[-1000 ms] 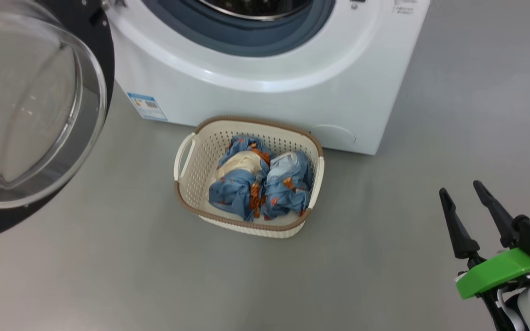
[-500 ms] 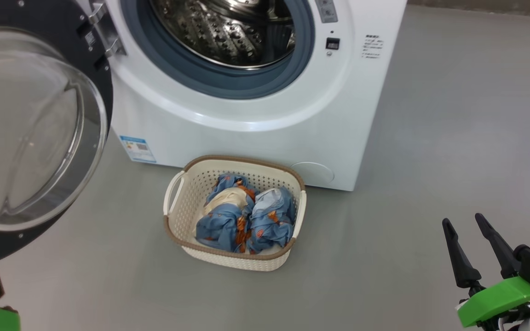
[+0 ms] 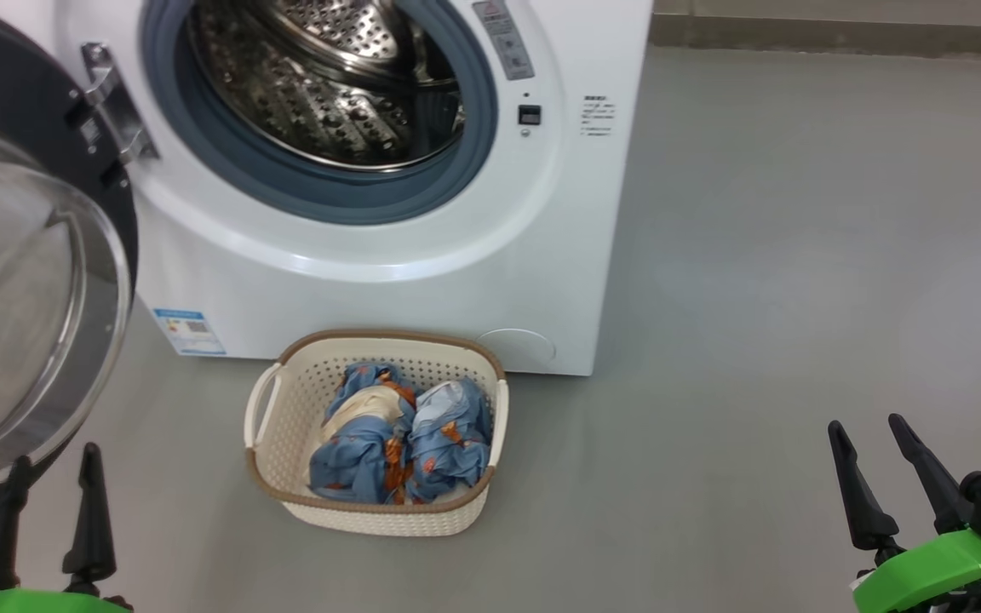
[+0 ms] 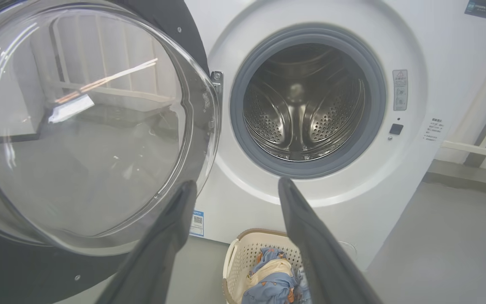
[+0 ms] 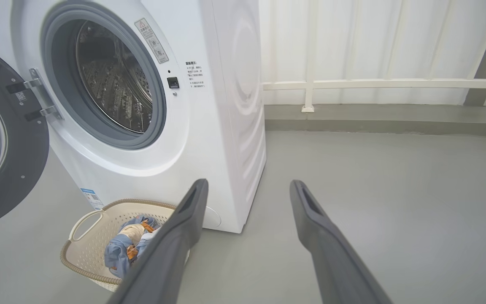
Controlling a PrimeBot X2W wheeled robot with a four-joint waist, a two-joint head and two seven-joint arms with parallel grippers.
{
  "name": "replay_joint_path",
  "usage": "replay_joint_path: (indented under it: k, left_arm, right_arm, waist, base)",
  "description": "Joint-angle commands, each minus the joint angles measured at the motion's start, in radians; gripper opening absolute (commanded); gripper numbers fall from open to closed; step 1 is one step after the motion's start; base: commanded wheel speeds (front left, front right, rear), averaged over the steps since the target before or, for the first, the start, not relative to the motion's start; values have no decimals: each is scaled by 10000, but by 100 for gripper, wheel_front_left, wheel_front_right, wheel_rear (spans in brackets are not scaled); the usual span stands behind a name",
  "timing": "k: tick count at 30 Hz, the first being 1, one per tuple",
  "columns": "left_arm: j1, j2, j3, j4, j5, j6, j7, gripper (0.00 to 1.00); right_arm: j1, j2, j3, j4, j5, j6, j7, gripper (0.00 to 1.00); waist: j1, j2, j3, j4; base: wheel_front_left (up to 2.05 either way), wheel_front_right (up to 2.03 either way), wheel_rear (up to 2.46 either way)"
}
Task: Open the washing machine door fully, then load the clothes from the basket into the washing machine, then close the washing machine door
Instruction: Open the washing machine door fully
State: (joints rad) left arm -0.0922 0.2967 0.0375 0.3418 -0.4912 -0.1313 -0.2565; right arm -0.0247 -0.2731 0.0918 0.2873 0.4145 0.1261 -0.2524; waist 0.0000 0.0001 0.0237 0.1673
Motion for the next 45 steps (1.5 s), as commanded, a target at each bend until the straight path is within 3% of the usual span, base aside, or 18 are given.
replay_joint_path:
  k: [1,25,45]
  left_arm:
    - [-132,230,278,-377,138,6,-53,100]
    - [60,-201,-234,-591,290,6,-53,100]
    - [69,-151,-377,-687,67,6,-53,100]
  right_arm:
    - [-4,-213,142,-250,-4,46,-94,100]
    - [-164,-349,134,-245,32,46,-94,100]
    - [-164,-318,144,-216,23,46,-94,100]
  waist:
    - [0,-1,-87,-348]
    - [0,-1,8,-1936]
    - [0,-1,-45,-2220]
  base:
    - [0,0,0]
    - [0,0,0]
    - [0,0,0]
